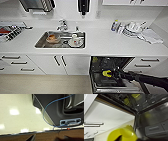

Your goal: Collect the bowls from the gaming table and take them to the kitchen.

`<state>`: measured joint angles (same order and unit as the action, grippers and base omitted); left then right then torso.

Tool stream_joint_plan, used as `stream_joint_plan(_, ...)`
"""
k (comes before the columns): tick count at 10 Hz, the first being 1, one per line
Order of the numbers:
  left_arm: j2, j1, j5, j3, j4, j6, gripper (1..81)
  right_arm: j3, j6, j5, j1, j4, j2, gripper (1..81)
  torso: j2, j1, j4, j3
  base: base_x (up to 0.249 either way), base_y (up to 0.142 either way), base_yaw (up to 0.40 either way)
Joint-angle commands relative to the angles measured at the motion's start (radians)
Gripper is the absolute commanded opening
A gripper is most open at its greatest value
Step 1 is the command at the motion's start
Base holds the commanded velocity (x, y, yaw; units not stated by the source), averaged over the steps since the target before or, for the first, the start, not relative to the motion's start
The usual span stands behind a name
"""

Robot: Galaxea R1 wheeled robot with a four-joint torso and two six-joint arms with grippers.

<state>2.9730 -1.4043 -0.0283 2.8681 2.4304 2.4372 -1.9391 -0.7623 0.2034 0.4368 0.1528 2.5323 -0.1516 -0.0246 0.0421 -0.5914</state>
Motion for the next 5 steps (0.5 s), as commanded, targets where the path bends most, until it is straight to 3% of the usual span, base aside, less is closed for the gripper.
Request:
stream_joint_plan(1, -0.008, -0.006, 0.039, 0.01, -0.007, 0.002, 81.1, 0.069, -0.005, 0.004, -0.173, -0.088, -0.117, 81.1, 0.0, 0.0, 0.0, 0.0, 0.0, 0.0, 0.0)
stream_joint_plan(5, -0.005, -0.006, 0.038, 0.01, -0.007, 0.003, 81.1, 0.154, -0.005, 0.024, -0.166, -0.114, -0.221, 81.1, 0.0, 0.0, 0.0, 0.0, 0.0, 0.0, 0.0)
